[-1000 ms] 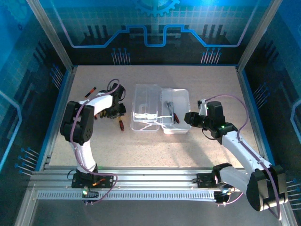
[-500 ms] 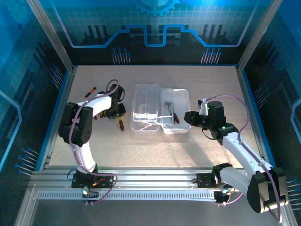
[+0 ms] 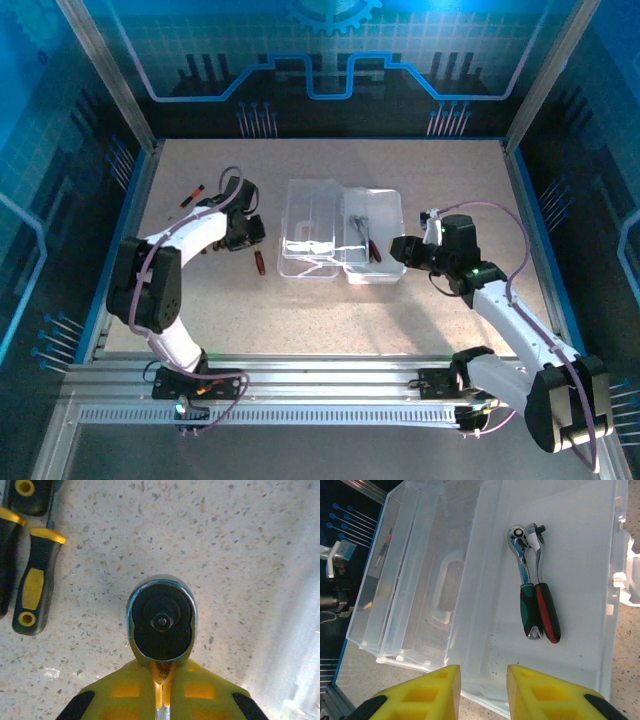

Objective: Pack the tool kit

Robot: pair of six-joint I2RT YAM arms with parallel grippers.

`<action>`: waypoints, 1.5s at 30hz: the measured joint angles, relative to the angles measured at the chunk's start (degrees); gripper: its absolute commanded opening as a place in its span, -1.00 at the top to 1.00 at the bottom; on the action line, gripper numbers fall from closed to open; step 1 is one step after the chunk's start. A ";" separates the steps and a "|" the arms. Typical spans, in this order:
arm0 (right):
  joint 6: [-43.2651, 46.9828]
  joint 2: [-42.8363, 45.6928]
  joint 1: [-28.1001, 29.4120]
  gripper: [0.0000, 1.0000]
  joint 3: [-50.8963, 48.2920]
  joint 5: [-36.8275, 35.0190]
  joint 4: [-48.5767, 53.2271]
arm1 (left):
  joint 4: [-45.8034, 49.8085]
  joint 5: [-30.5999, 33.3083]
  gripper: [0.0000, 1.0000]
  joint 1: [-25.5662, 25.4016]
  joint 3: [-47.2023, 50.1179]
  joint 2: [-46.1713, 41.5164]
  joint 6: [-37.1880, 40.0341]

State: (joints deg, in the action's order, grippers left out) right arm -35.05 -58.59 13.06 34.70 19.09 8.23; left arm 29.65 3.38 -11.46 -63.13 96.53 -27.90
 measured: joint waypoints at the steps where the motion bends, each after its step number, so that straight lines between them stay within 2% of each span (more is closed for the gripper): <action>1: -0.11 0.00 0.00 0.38 0.00 0.07 -0.04 | -0.04 -0.20 1.00 0.00 0.00 -0.79 0.00; 11: -1.01 0.00 0.00 0.39 0.00 1.25 -0.83 | -0.79 -2.95 1.00 0.00 0.35 -7.65 0.00; 33: -0.98 -0.02 0.55 0.41 0.00 1.62 -1.03 | -1.68 -7.69 1.00 -0.07 -0.59 -10.99 -0.66; 35: -0.98 -0.09 0.87 0.36 0.00 1.66 -1.03 | -1.64 -8.28 1.00 -0.17 -0.79 -11.61 -0.70; 39: -0.63 -0.46 3.15 0.14 0.22 2.64 -1.60 | -1.64 -8.81 1.00 -1.18 -2.36 -12.81 -1.31; 45: 0.72 -1.81 9.14 -0.07 2.84 3.10 -3.19 | -1.64 -8.24 1.00 -5.97 -6.14 -13.51 -2.12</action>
State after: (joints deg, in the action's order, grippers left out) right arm -34.33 -60.40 22.20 37.54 22.20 5.04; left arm 28.01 -4.86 -17.43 -69.28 83.02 -30.02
